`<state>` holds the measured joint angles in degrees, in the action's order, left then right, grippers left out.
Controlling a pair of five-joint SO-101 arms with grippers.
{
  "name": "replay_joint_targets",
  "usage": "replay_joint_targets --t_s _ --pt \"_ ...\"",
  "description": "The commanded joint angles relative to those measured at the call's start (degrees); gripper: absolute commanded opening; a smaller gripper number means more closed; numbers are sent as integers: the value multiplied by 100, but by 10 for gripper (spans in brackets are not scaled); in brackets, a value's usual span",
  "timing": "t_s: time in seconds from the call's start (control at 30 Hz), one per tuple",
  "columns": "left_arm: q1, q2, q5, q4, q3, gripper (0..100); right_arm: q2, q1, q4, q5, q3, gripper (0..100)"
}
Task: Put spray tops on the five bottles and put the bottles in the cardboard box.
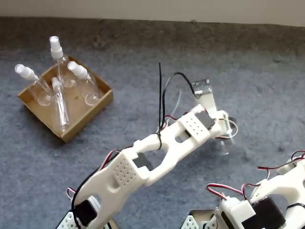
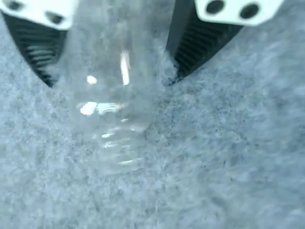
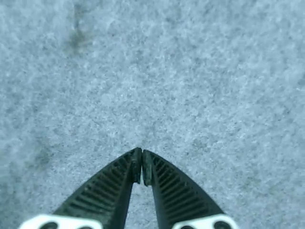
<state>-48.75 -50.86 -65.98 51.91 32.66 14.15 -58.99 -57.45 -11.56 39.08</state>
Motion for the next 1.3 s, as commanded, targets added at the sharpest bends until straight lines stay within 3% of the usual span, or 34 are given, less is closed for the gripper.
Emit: replay_joint_targets --t_s 0.0,0.27,0.5,0.83,1.07,1.27 --pt "-189 -127 -44 -273 215 12 180 -154 92 -62 -13 5" --pt "-127 -84 220 -237 215 51 180 -233 92 -62 -13 5" --pt "-154 892 1978 888 215 53 189 -171 92 -62 -22 5" --pt "-84 2308 4633 3393 207 56 189 629 84 -26 -13 5" --pt "743 2677 6286 4809 180 53 215 1077 -163 -18 -22 5" --pt "1701 2976 6426 4888 171 53 233 2281 -734 -18 -22 5"
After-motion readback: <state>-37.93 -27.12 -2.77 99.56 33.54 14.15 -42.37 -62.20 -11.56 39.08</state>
